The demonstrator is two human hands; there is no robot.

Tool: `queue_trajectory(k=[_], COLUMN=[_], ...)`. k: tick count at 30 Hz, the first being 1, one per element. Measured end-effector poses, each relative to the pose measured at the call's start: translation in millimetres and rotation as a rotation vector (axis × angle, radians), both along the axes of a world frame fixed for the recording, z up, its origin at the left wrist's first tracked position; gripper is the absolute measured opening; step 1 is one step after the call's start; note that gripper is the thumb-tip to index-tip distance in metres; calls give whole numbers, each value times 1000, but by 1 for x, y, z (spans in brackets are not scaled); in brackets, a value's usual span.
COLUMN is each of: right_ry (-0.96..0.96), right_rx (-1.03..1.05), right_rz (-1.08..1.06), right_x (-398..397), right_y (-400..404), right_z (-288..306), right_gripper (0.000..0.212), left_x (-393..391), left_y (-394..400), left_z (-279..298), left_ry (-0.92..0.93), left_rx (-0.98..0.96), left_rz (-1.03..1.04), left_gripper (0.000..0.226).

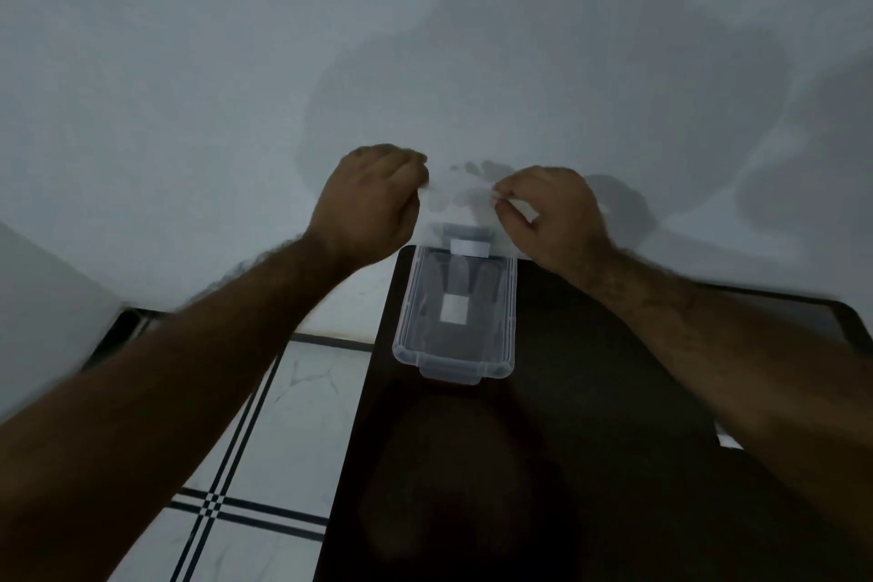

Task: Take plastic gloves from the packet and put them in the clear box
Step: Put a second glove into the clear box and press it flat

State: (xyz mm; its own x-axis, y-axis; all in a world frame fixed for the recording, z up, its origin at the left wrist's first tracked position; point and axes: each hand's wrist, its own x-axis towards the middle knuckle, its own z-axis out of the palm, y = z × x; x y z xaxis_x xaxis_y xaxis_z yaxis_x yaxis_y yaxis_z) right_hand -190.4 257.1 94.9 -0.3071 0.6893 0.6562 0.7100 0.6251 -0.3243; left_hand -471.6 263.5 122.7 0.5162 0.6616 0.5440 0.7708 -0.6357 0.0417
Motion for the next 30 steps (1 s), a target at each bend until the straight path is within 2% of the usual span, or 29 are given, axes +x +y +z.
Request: queue_trajectory(k=[6,15,21,25,30], right_ry=[-216,-492,-735,-897,-1021], right_rx=[-149,-398,-504,-496,-581], right_rz=[90,46,-1,16,37], right_x=[3,6,1,-12,-25], right_y=[-7,-6,-7,-11,-13], right_z=[-60,-123,-149,-151,-155], right_gripper=[14,18,29,19,21], left_x=[-14,-5,8,16,22], left_y=[-12,-5,-3,-3,-1], left_z=[-71,-145,-165,-169,-173], left_ry=[188,355,540,651,786], left_rx=[-71,-263,-355,-407,-427], left_rz=[-84,-63,-50,-4,-28], left_gripper=[21,27,18,21,23])
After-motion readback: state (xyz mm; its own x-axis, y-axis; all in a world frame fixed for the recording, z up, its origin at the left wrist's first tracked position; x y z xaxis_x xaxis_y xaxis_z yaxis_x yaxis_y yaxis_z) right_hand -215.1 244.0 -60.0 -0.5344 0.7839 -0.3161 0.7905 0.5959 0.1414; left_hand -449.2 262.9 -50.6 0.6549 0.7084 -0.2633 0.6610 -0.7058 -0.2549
